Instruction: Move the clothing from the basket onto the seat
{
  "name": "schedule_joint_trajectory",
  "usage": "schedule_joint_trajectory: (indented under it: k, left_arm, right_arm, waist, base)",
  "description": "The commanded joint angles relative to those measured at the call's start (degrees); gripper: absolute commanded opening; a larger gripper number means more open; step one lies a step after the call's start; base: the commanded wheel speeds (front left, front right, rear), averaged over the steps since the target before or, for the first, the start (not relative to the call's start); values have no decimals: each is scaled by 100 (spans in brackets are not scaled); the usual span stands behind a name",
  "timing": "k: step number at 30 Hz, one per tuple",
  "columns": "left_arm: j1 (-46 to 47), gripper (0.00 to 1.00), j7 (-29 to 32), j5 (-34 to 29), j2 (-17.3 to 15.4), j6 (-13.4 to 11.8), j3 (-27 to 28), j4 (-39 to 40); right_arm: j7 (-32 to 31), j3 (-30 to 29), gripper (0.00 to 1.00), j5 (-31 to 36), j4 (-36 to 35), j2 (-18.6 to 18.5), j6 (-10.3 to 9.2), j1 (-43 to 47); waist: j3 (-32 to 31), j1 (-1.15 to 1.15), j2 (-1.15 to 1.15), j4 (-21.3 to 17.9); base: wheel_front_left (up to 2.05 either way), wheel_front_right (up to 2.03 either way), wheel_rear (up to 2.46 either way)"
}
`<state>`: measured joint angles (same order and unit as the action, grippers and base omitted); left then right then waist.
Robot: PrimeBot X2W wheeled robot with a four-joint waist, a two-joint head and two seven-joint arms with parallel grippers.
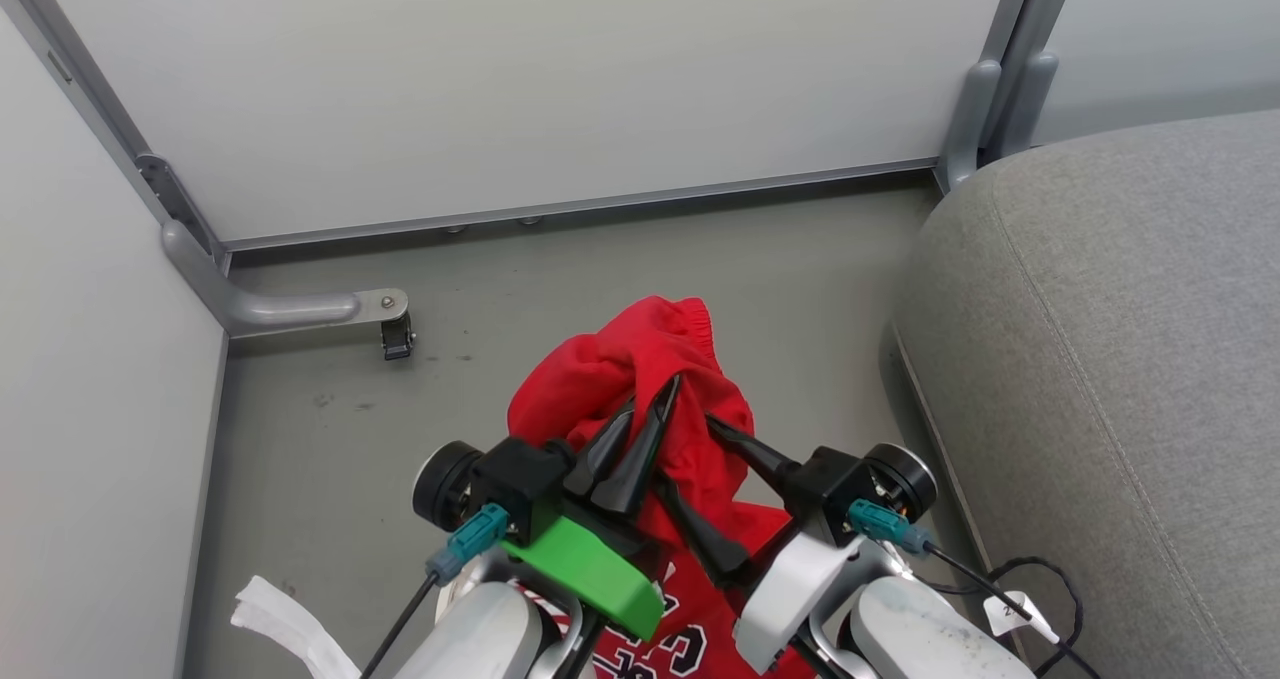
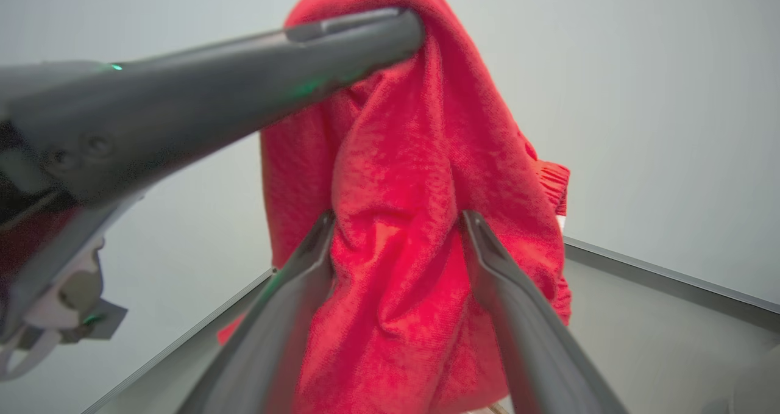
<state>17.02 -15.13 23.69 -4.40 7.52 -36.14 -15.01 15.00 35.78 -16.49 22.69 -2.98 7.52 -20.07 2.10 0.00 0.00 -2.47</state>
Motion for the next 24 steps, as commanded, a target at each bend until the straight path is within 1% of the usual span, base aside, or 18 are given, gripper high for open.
schedule_joint_trajectory:
  k: [1, 2, 5, 7, 8, 9, 10, 13, 16, 24]
  left_arm:
    - [-94, 0, -3, 14, 21, -7, -17, 31]
    - [-100, 0, -3, 34, 26, -7, -32, 28]
    - [-107, 0, -3, -15, 25, -7, -1, 39]
    - [-107, 0, -3, -100, -2, -7, 44, 64]
    - [-136, 60, -3, -135, -15, -7, 92, 65]
    - [-164, 93, -3, -161, -29, -7, 143, 76]
    - [-177, 100, -2, -208, -55, -7, 175, 80]
    - [-229, 100, -1, -339, -132, -7, 300, 102]
    - [-310, 100, 0, -449, -172, -7, 302, 121]
    - [-406, 100, 0, -525, -268, -7, 396, 93]
  right_arm:
    - [27, 17, 6, -76, 34, 1, -6, -60]
    - [27, 14, 0, -132, 56, -6, -6, -53]
    - [27, -29, 0, -245, 86, -7, -6, 19]
    - [27, -144, 0, -266, -23, -8, -6, 64]
    - [27, -201, 0, -242, -73, -9, -6, 113]
    - [27, -226, 0, -229, -116, -7, -6, 154]
    - [28, -265, 0, -217, -164, -8, -6, 193]
    - [28, -355, 0, -214, -267, -9, -6, 272]
    - [28, -528, 0, -222, -341, -7, -6, 380]
    - [28, -878, 0, -79, -549, -3, -6, 635]
  waist:
    - [-5, 0, 0, 17]
    - [-7, 0, 0, 25]
    - [-2, 0, 0, 24]
    - [15, 0, 0, 1]
    - [26, 0, 0, -31]
    - [39, 0, 0, -74]
    - [58, 0, 0, -132]
    - [106, 0, 0, -383]
    - [156, 0, 0, -660]
    - [306, 0, 0, -1703]
  base:
    - [0, 0, 0]
    - [0, 0, 0]
    - [0, 0, 0]
    - [0, 0, 0]
    - [0, 0, 0]
    - [0, 0, 0]
    - [0, 0, 0]
    - [0, 0, 0]
    - [0, 0, 0]
    - [0, 0, 0]
